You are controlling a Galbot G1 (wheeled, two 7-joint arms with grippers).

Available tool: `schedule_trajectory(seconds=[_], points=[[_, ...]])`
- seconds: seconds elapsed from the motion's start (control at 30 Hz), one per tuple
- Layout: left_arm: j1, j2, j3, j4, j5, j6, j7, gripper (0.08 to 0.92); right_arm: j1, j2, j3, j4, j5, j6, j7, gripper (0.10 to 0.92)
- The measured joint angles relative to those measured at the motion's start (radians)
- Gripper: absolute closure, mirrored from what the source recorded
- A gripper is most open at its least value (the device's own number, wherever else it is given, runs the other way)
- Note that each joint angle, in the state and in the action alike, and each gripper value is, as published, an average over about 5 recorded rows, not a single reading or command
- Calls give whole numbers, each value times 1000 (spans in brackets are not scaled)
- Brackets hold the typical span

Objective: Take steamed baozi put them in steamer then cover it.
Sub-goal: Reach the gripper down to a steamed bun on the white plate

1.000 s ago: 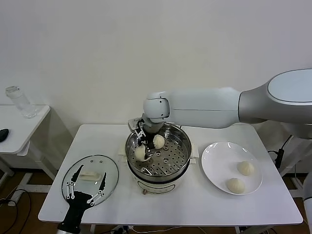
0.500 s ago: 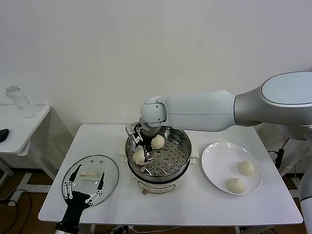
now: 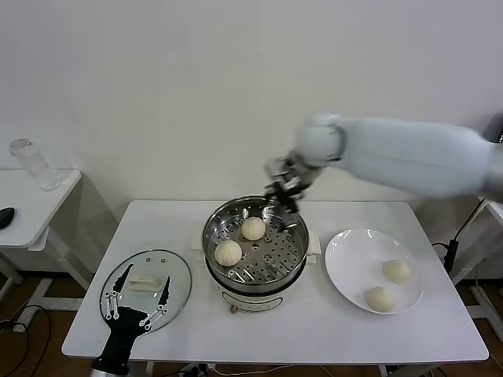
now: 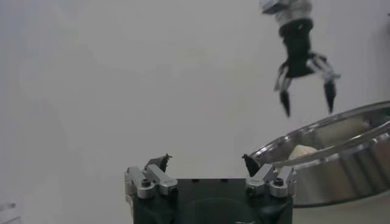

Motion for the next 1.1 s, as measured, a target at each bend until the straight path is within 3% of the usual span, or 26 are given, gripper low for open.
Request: schedule_trajectory(seconds=[0.47, 1.1], points=[[0, -7, 3, 16, 2, -1, 1, 177, -224, -305, 59, -19, -219, 141, -100, 203], [15, -7, -10, 18, 4, -6, 0, 177, -504, -341, 179, -94, -313, 181, -80, 203]])
